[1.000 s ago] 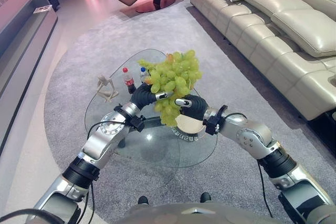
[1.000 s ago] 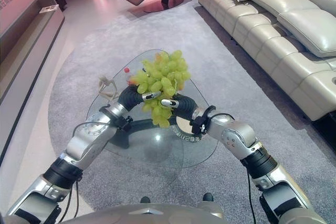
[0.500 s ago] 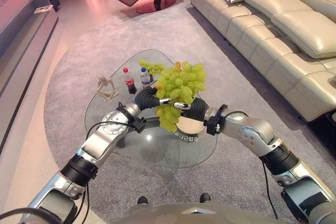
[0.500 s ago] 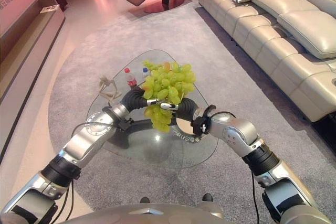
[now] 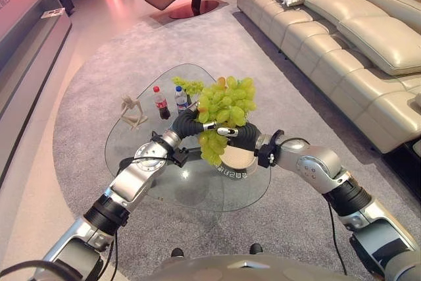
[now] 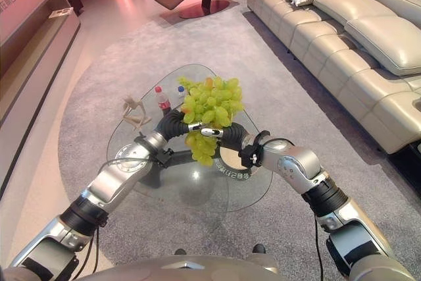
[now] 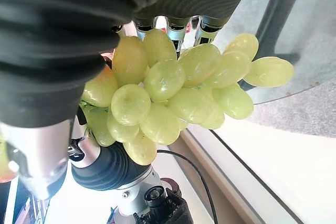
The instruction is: Pick up fruits into the plate
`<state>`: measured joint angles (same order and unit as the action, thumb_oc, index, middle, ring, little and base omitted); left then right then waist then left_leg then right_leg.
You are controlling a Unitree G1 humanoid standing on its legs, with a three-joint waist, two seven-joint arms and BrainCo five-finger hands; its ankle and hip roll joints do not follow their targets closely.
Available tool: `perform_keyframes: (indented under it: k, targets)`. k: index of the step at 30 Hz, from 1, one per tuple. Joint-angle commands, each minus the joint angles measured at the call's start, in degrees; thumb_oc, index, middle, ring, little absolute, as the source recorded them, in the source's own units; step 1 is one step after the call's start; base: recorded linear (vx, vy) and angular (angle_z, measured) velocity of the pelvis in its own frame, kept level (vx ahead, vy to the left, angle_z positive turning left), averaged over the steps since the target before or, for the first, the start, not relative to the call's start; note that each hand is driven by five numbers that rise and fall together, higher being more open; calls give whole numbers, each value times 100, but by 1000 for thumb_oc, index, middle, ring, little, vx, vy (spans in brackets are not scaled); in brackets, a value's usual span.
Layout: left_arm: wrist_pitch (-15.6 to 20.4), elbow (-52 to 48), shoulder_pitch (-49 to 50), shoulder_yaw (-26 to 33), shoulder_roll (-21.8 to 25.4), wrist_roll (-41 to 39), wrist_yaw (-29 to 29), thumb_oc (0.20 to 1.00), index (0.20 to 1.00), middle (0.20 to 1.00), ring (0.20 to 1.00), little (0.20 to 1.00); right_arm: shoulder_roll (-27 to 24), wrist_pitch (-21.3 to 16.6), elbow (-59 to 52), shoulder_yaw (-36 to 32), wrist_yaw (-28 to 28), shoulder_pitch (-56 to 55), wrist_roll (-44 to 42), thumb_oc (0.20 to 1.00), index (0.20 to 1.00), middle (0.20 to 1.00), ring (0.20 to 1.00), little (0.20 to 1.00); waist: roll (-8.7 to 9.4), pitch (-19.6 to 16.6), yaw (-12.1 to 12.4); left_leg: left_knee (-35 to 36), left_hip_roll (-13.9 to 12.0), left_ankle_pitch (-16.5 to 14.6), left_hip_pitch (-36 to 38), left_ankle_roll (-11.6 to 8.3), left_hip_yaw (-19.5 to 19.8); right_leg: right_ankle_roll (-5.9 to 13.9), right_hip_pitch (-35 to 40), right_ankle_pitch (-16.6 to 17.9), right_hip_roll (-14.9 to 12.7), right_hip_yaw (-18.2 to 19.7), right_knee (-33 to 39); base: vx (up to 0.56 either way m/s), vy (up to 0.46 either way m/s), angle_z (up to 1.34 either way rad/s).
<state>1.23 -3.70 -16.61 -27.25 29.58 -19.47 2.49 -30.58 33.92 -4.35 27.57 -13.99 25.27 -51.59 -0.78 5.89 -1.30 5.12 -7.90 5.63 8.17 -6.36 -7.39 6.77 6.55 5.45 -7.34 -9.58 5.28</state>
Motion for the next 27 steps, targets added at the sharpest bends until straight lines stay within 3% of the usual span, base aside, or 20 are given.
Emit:
perform_keyframes:
  k: [1,6,7,8,18,27]
  targets:
    - [284,39,-1774,-232,-304,198,-297,200,200,200,200,200,994,171,-659,1002,-575,590,-481,1000,1000,1000,1000,1000,298,-31,-16,-194,190,-844,93,183,4,30,275,-820,-85,-120,-401,0,0,0]
    - [218,15,-1942,-290,-333,82,-257,200,200,200,200,200,1097,179,-622,1078,-564,643,-532,1000,1000,1000,1000,1000,287,-27,-22,-214,197,-850,93,185,10,25,281,-831,-81,-113,-419,0,0,0]
    - [198,21,-1962,-308,-346,77,-245,200,200,200,200,200,1112,150,-617,1083,-567,651,-514,278,278,278,278,278,287,-28,-25,-216,196,-852,94,184,8,25,283,-833,-82,-114,-419,0,0,0]
    - [180,22,-1976,-320,-356,67,-239,200,200,200,200,200,1120,132,-618,1085,-562,660,-512,200,200,200,200,200,288,-32,-29,-218,194,-853,93,182,6,25,283,-835,-83,-114,-419,0,0,0]
    - [46,149,-2177,-484,-405,370,-107,200,200,200,200,200,1276,306,-550,1184,-514,756,-503,200,200,200,200,200,277,-36,-63,-205,201,-860,116,204,-5,16,286,-871,-71,-66,-435,1,0,0]
    - [-77,128,-2261,-517,-345,302,-37,200,200,200,200,200,1308,162,-493,1145,-533,724,-483,200,200,200,200,200,262,-27,-63,-237,200,-874,106,206,19,8,277,-895,-65,-67,-478,0,0,0]
